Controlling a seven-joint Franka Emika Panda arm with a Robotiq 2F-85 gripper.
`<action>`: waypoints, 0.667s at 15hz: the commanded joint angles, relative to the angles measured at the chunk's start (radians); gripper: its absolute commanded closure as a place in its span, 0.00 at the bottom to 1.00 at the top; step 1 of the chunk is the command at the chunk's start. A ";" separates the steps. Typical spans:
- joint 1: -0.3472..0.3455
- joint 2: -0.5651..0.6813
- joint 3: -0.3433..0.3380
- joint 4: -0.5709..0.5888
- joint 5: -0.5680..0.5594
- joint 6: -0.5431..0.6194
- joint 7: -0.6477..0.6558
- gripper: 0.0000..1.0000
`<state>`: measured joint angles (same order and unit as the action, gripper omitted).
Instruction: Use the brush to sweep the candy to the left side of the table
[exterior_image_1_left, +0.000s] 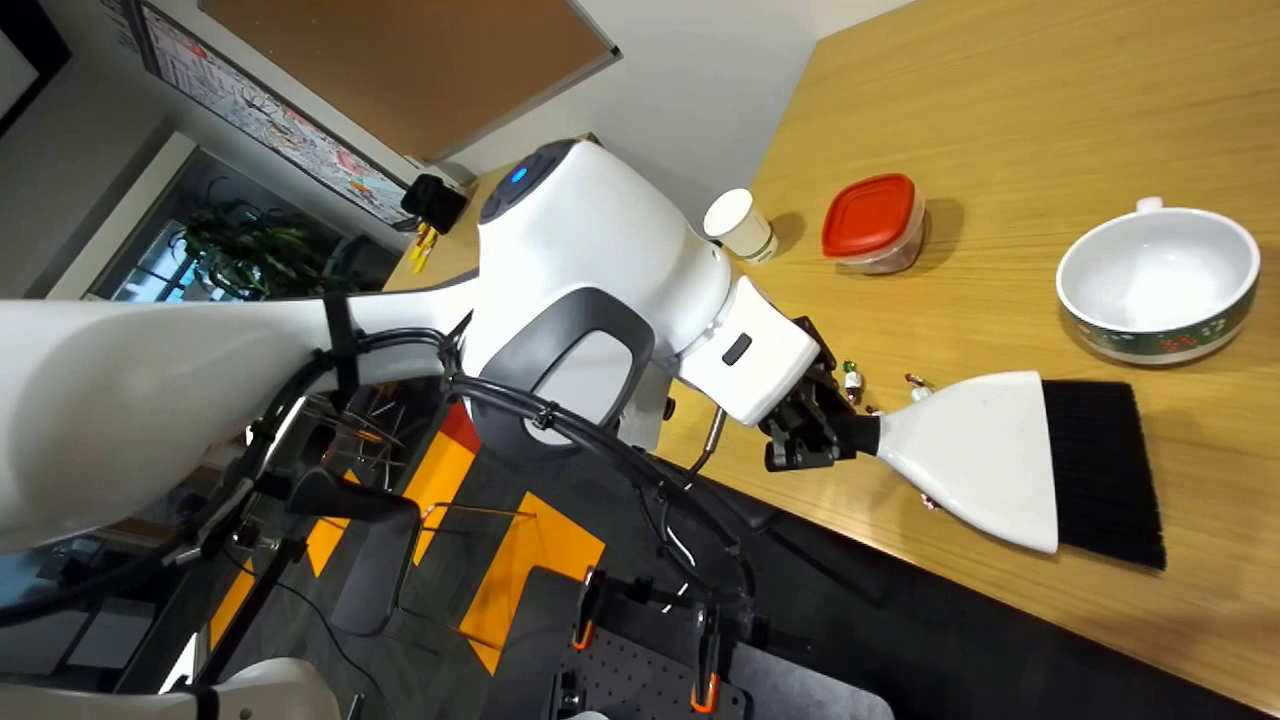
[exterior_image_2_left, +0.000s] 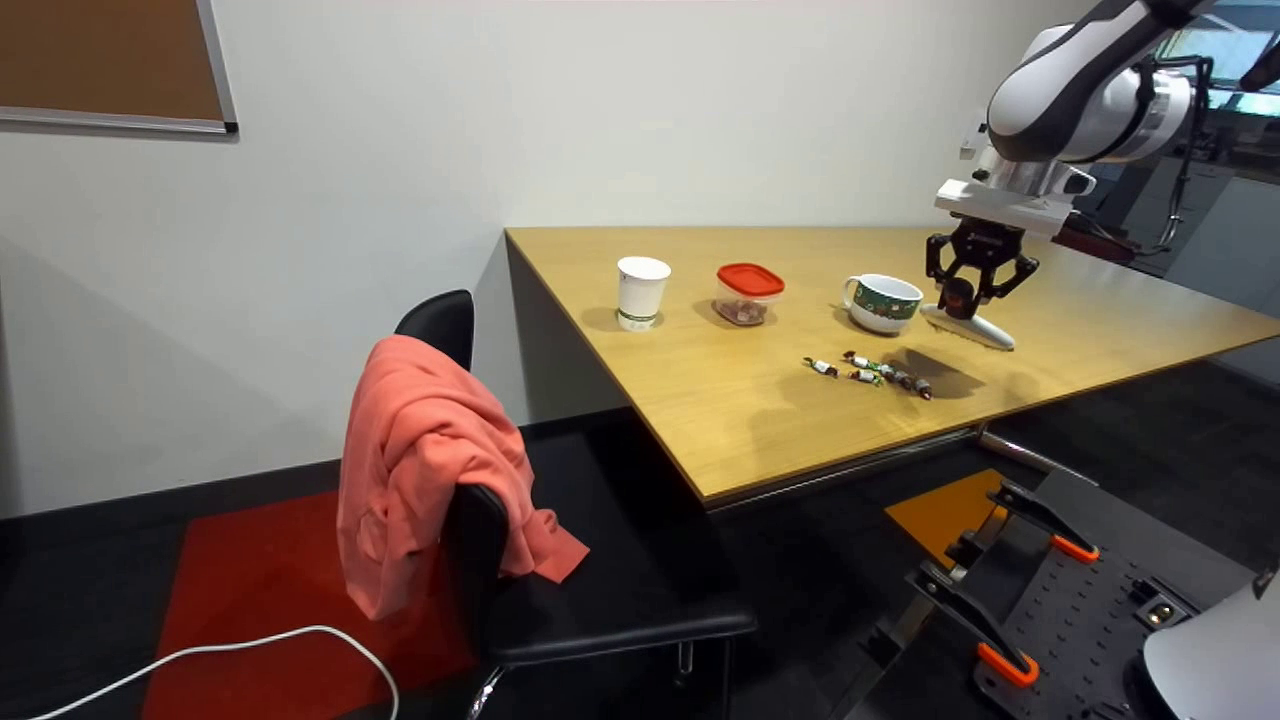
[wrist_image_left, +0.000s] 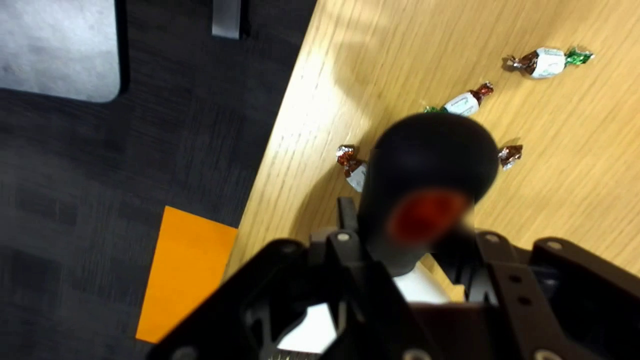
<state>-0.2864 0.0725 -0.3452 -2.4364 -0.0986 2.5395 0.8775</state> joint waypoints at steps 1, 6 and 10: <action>0.003 0.006 0.002 0.011 0.014 -0.014 -0.002 0.62; 0.007 0.024 0.009 0.020 0.052 -0.017 -0.006 0.87; 0.009 0.026 0.018 0.005 0.166 0.018 0.018 0.87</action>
<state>-0.2800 0.1054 -0.3361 -2.4211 -0.0105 2.5292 0.8775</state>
